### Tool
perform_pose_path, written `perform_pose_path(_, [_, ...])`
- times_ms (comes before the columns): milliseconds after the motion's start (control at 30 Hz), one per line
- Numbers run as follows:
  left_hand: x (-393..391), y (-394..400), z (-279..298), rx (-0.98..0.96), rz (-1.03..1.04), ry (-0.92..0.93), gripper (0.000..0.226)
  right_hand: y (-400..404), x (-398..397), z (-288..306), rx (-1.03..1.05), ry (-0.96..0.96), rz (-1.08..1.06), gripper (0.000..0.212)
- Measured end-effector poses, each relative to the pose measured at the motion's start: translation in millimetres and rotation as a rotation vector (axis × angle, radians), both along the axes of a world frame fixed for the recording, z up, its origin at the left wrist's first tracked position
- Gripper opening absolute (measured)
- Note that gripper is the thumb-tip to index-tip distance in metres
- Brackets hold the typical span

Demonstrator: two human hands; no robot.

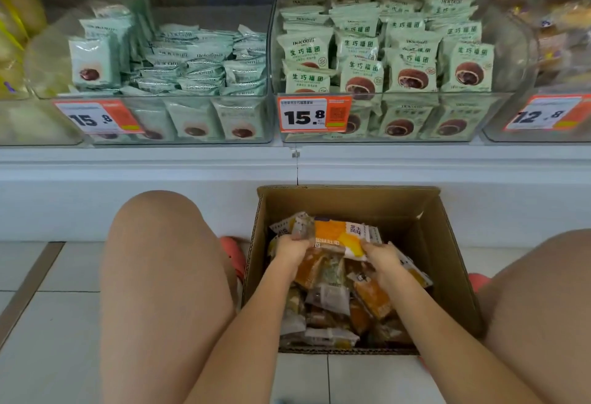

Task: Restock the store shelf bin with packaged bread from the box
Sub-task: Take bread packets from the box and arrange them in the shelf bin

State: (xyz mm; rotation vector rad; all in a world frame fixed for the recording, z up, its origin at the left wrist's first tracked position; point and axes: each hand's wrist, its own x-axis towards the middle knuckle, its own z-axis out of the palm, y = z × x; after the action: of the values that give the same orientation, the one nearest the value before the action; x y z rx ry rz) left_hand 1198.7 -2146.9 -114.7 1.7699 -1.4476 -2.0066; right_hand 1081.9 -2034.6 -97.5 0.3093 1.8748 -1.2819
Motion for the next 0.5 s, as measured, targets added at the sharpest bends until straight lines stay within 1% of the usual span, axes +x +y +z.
perform_pose_path(33, [0, 0, 0, 0.024, 0.015, 0.02, 0.022, 1, 1, 1, -0.028, -0.019, 0.0, 0.056])
perform_pose_path(100, [2, -1, 7, 0.097, 0.031, 0.087, 0.007, 2, 2, 6, -0.124, -0.103, -0.01, 0.039])
perform_pose_path(133, [2, -2, 11, 0.135, 0.039, 0.125, 0.009, 4, 2, 7, -0.16, -0.128, 0.008, 0.032])
perform_pose_path(200, [6, -5, 16, 0.201, 0.059, 0.189, 0.023, 8, -1, 9, -0.216, -0.127, 0.081, 0.032])
perform_pose_path(267, [10, -7, 22, 0.227, 0.07, 0.25, 0.038, 13, -4, 17, -0.238, -0.062, 0.199, 0.034])
perform_pose_path(333, [15, -7, 31, 0.224, 0.055, 0.304, 0.049, 21, -7, 28, -0.274, 0.017, 0.353, 0.031])
perform_pose_path(400, [19, -6, 44, 0.187, -0.037, 0.347, 0.05, 29, -10, 41, -0.312, 0.087, 0.49, 0.032])
perform_pose_path(467, [19, -4, 60, 0.14, -0.135, 0.419, 0.047, 37, -14, 54, -0.321, 0.135, 0.589, 0.038])
perform_pose_path(500, [18, -3, 69, 0.117, -0.149, 0.468, 0.043, 40, -15, 61, -0.312, 0.16, 0.624, 0.041])
